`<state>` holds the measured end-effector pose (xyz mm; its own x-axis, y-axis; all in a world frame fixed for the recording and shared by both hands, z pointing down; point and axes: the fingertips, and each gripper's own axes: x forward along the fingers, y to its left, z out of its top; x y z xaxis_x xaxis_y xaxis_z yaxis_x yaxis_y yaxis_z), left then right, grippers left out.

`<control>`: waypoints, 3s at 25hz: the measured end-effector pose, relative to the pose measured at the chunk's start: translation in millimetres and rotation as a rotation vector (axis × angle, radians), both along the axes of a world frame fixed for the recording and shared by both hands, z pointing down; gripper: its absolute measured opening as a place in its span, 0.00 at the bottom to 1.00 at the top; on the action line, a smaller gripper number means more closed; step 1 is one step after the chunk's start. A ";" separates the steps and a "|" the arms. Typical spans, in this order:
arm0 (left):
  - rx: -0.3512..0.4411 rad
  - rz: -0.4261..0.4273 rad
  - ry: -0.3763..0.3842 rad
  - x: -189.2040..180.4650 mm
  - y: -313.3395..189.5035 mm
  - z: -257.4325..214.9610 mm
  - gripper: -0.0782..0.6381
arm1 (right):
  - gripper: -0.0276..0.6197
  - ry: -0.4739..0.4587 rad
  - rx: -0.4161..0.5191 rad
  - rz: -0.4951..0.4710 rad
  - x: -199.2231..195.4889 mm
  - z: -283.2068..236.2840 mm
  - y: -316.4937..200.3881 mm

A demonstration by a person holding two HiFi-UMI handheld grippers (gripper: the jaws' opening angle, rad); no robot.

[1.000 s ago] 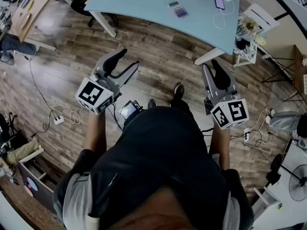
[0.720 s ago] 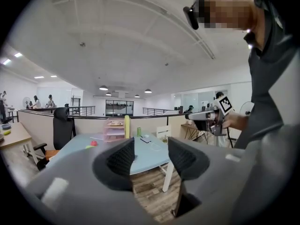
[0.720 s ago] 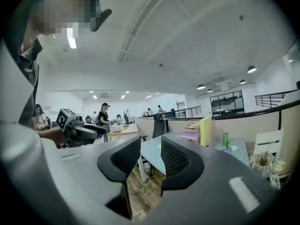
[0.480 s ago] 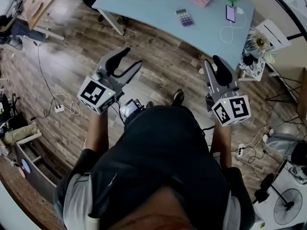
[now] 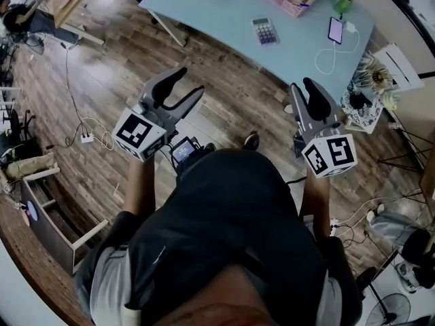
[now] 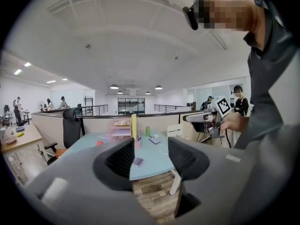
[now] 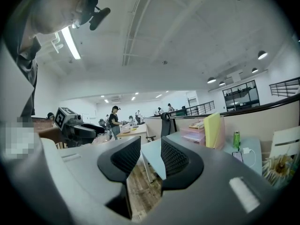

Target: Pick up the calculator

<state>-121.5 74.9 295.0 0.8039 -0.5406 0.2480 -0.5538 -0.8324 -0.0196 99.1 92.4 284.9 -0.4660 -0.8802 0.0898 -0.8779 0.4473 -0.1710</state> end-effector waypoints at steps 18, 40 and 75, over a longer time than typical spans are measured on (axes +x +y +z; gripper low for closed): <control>-0.009 0.011 -0.050 70.9 -11.0 3.6 0.46 | 0.23 -0.046 -0.002 0.022 73.9 16.1 0.1; -0.033 0.270 -0.006 123.2 -135.5 21.8 0.46 | 0.23 0.001 -0.033 0.315 105.7 10.2 -44.1; -0.186 0.330 0.029 82.2 -325.8 97.0 0.46 | 0.23 0.038 -0.156 0.285 56.5 47.2 -246.3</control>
